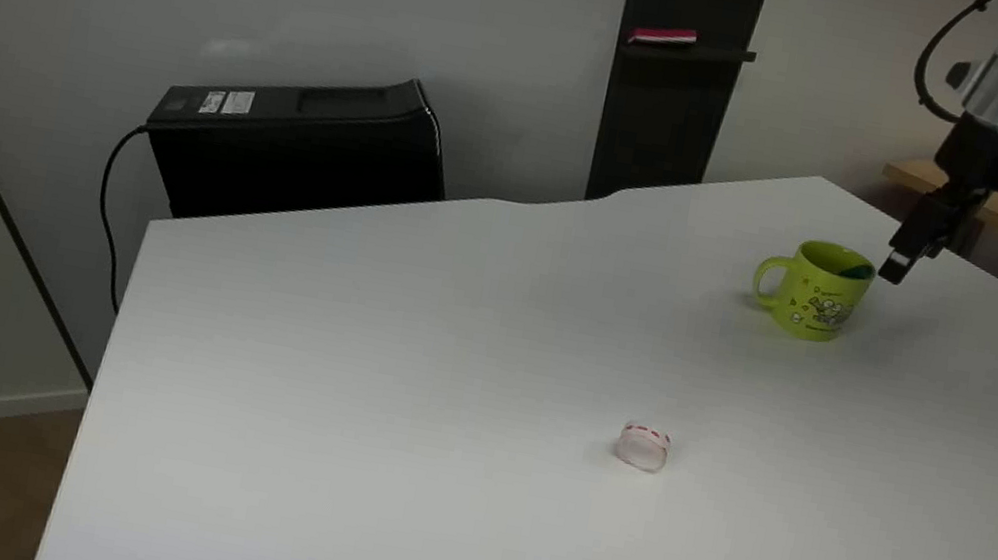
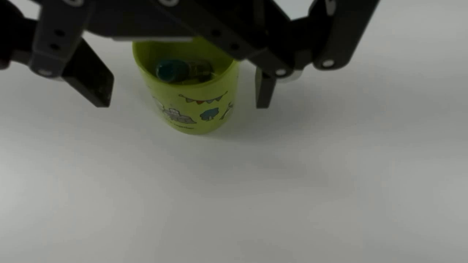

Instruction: Pick up the marker in the mug and put it on the table

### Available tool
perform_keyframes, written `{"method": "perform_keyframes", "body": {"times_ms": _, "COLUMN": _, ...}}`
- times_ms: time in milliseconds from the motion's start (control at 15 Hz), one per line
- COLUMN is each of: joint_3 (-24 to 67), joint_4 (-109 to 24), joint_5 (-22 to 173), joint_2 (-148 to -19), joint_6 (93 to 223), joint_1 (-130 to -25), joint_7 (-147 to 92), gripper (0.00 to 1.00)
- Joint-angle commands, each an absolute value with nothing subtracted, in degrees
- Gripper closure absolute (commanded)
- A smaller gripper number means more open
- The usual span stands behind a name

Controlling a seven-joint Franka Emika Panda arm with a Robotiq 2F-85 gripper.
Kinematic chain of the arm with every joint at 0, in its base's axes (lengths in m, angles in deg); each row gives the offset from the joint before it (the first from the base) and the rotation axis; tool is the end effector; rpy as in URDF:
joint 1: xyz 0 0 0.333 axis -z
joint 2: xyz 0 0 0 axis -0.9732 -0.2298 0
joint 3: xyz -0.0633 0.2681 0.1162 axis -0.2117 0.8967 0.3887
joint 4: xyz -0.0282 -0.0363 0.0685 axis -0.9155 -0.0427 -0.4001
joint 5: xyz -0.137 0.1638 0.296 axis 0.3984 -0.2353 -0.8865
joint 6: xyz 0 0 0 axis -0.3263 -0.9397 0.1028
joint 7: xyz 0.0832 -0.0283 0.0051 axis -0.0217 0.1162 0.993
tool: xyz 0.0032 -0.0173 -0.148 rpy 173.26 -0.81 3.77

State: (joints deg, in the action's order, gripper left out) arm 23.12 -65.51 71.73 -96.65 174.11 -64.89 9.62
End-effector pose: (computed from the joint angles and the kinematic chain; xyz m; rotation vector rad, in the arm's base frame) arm 0.5722 -0.1476 0.1674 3.0544 0.4693 0.1228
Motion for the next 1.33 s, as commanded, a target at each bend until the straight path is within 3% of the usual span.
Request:
{"method": "perform_keyframes", "body": {"times_ms": 0, "joint_3": 24.0, "joint_4": -64.9, "joint_5": 73.5, "joint_2": -98.6, "joint_6": 177.7, "joint_1": -64.2, "joint_7": 7.3, "gripper": 0.0}}
{"method": "perform_keyframes", "body": {"times_ms": 1267, "joint_3": 23.5, "joint_4": -57.2, "joint_5": 78.7, "joint_2": -104.5, "joint_6": 177.3, "joint_1": -65.5, "joint_7": 1.2, "gripper": 0.0}}
